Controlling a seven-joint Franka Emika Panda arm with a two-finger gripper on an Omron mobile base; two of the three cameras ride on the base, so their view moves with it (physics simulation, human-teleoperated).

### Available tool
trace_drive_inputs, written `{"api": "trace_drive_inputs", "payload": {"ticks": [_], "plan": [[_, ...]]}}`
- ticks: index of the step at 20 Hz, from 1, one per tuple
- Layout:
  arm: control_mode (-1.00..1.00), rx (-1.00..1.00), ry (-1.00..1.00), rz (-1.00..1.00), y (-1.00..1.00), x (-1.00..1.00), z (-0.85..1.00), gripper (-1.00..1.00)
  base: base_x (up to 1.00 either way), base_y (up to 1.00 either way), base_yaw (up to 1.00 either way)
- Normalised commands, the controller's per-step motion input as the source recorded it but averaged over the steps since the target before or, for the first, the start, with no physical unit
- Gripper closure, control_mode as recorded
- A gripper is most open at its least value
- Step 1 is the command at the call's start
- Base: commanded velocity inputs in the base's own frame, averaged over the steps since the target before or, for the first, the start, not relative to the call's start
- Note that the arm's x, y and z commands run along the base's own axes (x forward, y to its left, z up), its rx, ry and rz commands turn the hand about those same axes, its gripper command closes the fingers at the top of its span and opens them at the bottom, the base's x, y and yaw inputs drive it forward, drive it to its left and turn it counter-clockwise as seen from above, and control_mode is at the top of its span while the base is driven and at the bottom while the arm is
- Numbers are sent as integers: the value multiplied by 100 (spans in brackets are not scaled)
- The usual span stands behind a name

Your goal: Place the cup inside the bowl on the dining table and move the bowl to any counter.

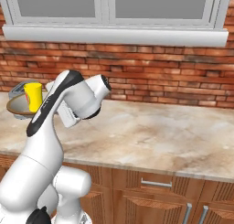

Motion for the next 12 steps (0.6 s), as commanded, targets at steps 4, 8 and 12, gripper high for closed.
{"api": "trace_drive_inputs", "payload": {"ticks": [4,8,12], "plan": [[-100,0,0,0,0,0,0,100,0,0,0],[-100,0,0,0,0,0,0,100,0,0,0],[-100,2,0,0,0,-1,-24,100,0,0,0]]}}
